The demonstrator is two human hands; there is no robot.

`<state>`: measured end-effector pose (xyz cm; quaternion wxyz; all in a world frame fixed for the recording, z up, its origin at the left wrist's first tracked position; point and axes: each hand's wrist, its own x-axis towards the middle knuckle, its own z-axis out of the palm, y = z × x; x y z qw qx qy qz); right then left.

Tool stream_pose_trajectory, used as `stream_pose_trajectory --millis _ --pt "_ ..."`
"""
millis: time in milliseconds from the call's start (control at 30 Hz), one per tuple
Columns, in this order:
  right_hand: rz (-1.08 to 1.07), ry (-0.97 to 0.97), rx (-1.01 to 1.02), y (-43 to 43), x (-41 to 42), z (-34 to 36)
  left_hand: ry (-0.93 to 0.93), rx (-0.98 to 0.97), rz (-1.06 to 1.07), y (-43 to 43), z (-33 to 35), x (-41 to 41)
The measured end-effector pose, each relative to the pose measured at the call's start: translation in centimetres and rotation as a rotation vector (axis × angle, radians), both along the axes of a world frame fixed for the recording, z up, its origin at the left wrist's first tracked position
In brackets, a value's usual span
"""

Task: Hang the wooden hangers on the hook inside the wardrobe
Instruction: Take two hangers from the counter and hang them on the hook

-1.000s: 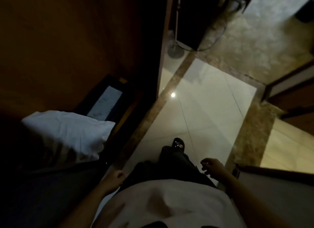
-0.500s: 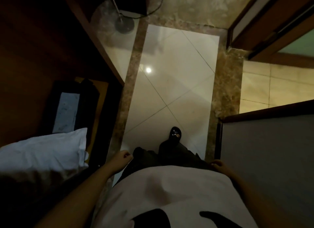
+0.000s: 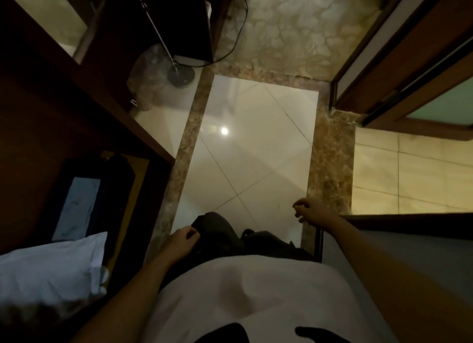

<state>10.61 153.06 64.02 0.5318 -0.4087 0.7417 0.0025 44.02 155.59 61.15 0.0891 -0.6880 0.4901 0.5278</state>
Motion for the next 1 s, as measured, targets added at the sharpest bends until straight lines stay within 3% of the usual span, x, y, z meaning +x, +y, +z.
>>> stream_pose_trajectory --millis 233,333,633,833,1000 --pt "-0.075 -0.180 -0.174 -14.4 1.6 2.1 0.019 0.042 0.048 -5.6 -0.4 -0.9" --pt "-0.088 -0.171 -0.183 -18.3 2.1 2.2 0.010 0.071 0.021 -10.3 -1.2 -0.7" --pt "-0.220 0.001 0.036 -19.7 -1.9 0.1 0.034 0.062 -0.222 -30.4 0.7 -3.9" --pt "-0.369 0.028 0.198 -20.0 -4.2 -0.5 0.201 -0.058 -0.114 -42.1 3.7 -9.5" --pt "-0.294 0.015 0.133 -27.0 -6.1 -1.3 0.249 -0.071 -0.099 -48.4 3.9 -13.7"
